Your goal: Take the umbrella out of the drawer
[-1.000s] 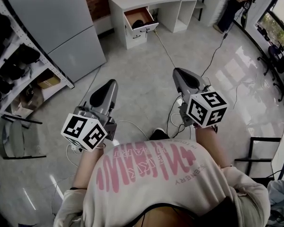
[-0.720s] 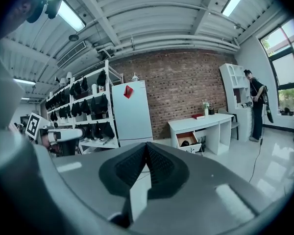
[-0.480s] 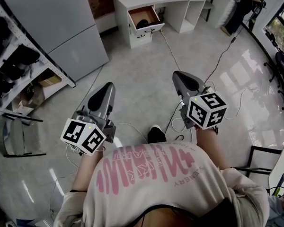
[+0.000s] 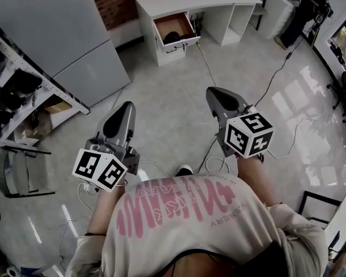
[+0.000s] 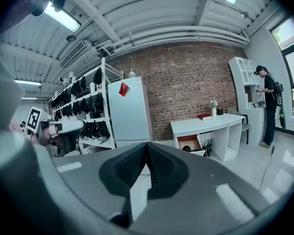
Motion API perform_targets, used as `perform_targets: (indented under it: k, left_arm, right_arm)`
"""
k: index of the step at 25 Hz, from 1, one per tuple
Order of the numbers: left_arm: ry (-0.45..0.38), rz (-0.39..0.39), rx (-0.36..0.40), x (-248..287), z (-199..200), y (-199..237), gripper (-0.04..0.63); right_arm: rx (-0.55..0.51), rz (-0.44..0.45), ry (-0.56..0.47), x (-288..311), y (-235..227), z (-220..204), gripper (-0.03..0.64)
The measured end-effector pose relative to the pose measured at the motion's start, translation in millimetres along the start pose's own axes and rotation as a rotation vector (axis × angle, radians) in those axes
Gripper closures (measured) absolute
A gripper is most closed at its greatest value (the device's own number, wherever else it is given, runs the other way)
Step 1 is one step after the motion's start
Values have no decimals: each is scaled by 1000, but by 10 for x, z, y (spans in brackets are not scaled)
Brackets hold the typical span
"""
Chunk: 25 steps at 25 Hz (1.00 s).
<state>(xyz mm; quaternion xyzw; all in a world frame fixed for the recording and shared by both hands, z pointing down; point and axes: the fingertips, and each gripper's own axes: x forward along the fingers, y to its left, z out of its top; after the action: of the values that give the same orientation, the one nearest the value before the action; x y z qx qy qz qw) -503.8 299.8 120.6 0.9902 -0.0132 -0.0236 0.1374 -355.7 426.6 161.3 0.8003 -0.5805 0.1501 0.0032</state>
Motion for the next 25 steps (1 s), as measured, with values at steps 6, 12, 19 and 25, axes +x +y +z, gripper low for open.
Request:
perform_targets:
  k: [6,12,19,25]
  left_arm:
    - [-1,-2,-38,491,-78,68,594]
    - [6,-9,-28,842,-166,52,594]
    - [56,13,-69,1024,-318,264,594]
    - [79,-17,-135,1321,-422,668,594]
  right_arm:
    - [24,21,-3,257,-403,45,609]
    - [61,35,5,398,-714,-4,609]
    - [122,47,49,667,-864,-149,609]
    - [120,1,91,1018,-973,-183,609]
